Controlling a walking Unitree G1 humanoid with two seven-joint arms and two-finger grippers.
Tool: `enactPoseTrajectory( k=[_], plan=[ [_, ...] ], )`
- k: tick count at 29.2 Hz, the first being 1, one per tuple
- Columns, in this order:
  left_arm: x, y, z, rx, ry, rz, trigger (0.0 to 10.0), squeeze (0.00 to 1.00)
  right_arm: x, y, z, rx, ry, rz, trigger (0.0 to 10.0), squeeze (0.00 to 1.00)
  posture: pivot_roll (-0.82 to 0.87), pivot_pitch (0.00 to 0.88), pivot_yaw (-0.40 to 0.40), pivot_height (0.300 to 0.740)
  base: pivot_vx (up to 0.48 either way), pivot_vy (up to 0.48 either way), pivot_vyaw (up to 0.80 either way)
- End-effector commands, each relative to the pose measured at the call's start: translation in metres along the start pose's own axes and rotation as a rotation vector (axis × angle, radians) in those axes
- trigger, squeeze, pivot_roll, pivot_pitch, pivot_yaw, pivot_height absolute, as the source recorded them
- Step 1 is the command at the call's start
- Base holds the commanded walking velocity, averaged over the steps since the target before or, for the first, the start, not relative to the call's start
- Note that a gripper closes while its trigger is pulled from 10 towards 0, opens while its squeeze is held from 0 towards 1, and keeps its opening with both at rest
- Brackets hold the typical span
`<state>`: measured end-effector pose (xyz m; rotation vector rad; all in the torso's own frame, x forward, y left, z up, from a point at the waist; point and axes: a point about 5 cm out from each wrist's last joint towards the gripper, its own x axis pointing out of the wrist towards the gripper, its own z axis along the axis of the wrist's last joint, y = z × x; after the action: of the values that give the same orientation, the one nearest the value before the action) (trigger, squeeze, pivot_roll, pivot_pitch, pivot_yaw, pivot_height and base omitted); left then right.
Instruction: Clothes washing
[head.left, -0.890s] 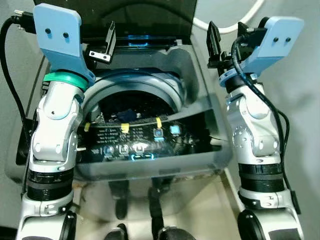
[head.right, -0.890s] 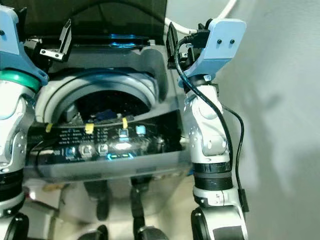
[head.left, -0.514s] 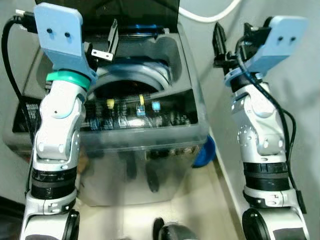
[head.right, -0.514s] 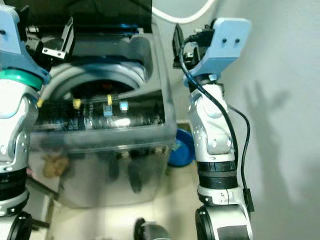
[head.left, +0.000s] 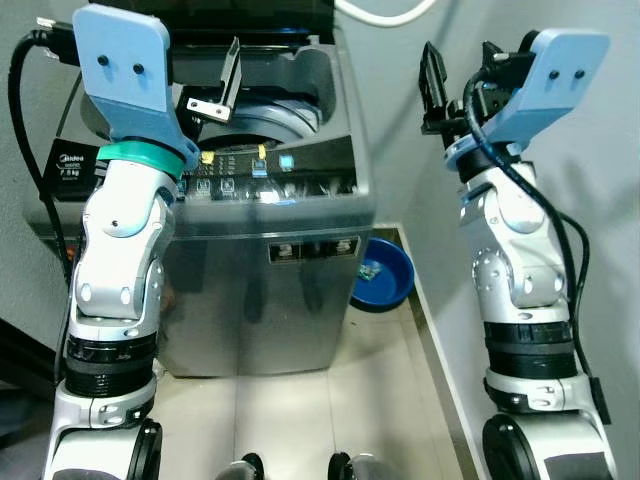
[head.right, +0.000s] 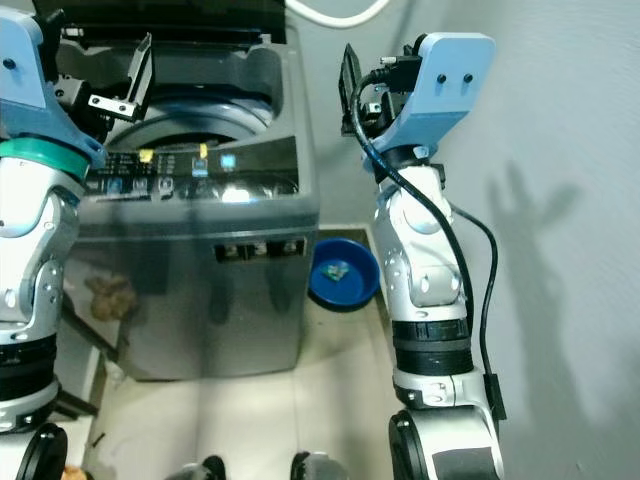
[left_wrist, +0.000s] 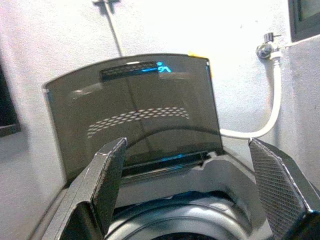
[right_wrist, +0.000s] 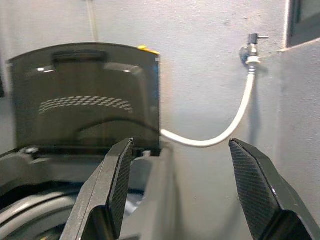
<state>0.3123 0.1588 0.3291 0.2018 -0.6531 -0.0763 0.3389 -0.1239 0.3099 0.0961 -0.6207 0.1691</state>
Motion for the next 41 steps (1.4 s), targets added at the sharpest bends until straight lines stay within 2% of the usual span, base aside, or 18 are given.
enactPoseTrajectory(
  k=[1, 4, 9, 11, 15, 18, 26, 34, 38, 40, 41],
  plan=[
    [-0.002, 0.001, -0.001, 0.006, 0.000, 0.005, 10.0, 0.00, -0.001, 0.003, -0.003, -0.003, 0.010, 0.017, 10.0, 0.00, 0.04, 0.043, 0.005, 0.740, -0.356, 0.000, 0.00],
    [-0.002, 0.001, -0.001, 0.007, 0.000, 0.005, 10.0, 0.00, -0.001, 0.004, -0.003, -0.008, 0.011, 0.021, 10.0, 0.00, 0.04, 0.040, 0.004, 0.740, -0.354, 0.000, 0.00],
    [-0.004, 0.000, -0.011, 0.011, 0.056, 0.003, 10.0, 0.00, -0.002, 0.008, -0.009, -0.093, 0.028, 0.069, 10.0, 0.00, 0.04, 0.041, 0.005, 0.740, -0.139, 0.000, 0.38],
    [-0.010, -0.007, -0.028, -0.025, 0.174, -0.027, 10.0, 0.00, -0.006, 0.010, -0.015, -0.133, 0.049, 0.094, 10.0, 0.00, 0.04, 0.041, 0.005, 0.740, 0.000, 0.000, 0.80],
    [-0.019, -0.015, -0.037, -0.035, 0.238, -0.070, 10.0, 0.00, -0.009, 0.011, -0.019, -0.155, 0.066, 0.117, 10.0, 0.00, 0.04, 0.045, 0.005, 0.740, 0.000, 0.000, 0.80],
    [-0.024, -0.023, -0.039, -0.049, 0.244, -0.085, 10.0, 0.00, -0.012, 0.011, -0.022, -0.158, 0.080, 0.131, 10.0, 0.00, 0.04, 0.049, 0.003, 0.740, 0.000, 0.000, 0.80],
    [-0.022, -0.025, -0.038, -0.051, 0.245, -0.083, 10.0, 0.00, -0.012, 0.013, -0.021, -0.164, 0.070, 0.142, 10.0, 0.00, 0.04, 0.048, 0.004, 0.740, 0.000, 0.000, 0.67],
    [-0.024, -0.028, -0.042, -0.050, 0.263, -0.091, 10.0, 0.00, -0.013, 0.013, -0.022, -0.141, 0.071, 0.149, 10.0, 0.00, 0.04, 0.047, 0.008, 0.740, 0.000, 0.000, 0.00],
    [-0.028, -0.030, -0.046, -0.045, 0.281, -0.100, 10.0, 0.00, -0.016, 0.011, -0.025, -0.141, 0.083, 0.143, 10.0, 0.00, 0.04, 0.048, 0.007, 0.740, 0.000, 0.000, 0.42],
    [-0.037, -0.033, -0.056, -0.036, 0.351, -0.114, 10.0, 0.00, -0.021, 0.007, -0.036, -0.149, 0.125, 0.118, 10.0, 0.00, 0.04, 0.051, 0.008, 0.740, 0.000, 0.000, 0.78],
    [-0.037, -0.033, -0.056, -0.036, 0.351, -0.114, 10.0, 0.00, -0.021, 0.007, -0.036, -0.149, 0.125, 0.118, 10.0, 0.00, 0.04, 0.051, 0.008, 0.740, 0.000, 0.000, 0.78]
  ],
)
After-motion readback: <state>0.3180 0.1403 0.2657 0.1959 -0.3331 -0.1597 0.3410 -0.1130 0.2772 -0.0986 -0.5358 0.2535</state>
